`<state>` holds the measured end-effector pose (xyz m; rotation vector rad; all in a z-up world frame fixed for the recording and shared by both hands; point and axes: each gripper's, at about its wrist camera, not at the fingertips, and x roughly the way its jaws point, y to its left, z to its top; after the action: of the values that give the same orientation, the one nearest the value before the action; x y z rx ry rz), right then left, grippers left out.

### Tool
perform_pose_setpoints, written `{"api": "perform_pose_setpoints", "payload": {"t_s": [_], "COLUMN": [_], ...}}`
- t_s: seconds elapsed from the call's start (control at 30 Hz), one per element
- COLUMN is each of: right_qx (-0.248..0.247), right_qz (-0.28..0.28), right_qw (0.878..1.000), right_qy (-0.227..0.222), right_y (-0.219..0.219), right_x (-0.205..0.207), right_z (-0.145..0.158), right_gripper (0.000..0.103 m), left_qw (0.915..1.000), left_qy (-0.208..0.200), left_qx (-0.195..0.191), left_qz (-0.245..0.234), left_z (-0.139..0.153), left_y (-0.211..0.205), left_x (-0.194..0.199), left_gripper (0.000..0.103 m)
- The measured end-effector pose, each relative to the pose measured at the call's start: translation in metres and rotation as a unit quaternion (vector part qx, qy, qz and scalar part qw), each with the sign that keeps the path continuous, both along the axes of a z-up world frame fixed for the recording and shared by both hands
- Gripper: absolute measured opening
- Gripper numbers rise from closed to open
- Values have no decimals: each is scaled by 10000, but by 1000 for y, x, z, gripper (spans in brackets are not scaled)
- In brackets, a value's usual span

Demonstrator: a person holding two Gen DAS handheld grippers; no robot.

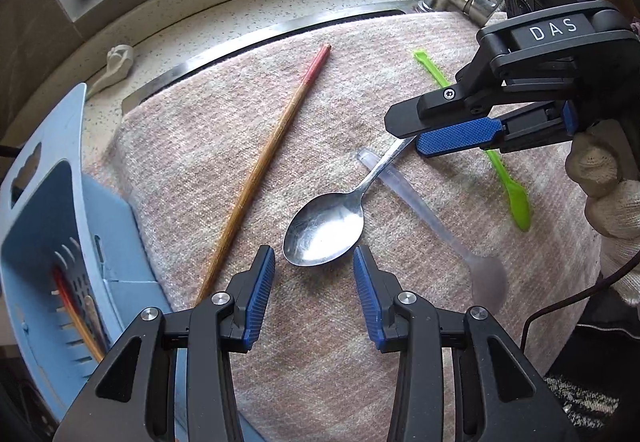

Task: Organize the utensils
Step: 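Close the right tool on the steel spoon handle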

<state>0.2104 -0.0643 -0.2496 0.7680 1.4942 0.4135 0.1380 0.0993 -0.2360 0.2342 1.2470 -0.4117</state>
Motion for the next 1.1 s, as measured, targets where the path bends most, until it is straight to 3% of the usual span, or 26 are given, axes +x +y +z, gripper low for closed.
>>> {"api": "perform_pose_setpoints", "payload": {"t_s": [0.23,0.57,0.77,1.1], "right_qx": [-71,-346,-871,-1788], "right_qz": [30,156,419,622], "right_qw": [10000,9993,9952,9819], "right_qy": [-2,-2,116,-1], "right_y": [-3,13,29,62], "right_x": [4,11,18,34], "right_z": [0,4,10,19], "right_gripper": [37,36,31,26], "left_qw": [9996,9989,9983,9985], "left_qy": [71,18,6,-203], "left_qx": [-52,209,204,-137], "left_qz": [-263,-426,-555,-498], "left_z": [-4,-8,-9,-16], "left_y": [-17,-42,-55,-61], "left_x": [5,19,31,26], "left_gripper": [38,40,40,37]}}
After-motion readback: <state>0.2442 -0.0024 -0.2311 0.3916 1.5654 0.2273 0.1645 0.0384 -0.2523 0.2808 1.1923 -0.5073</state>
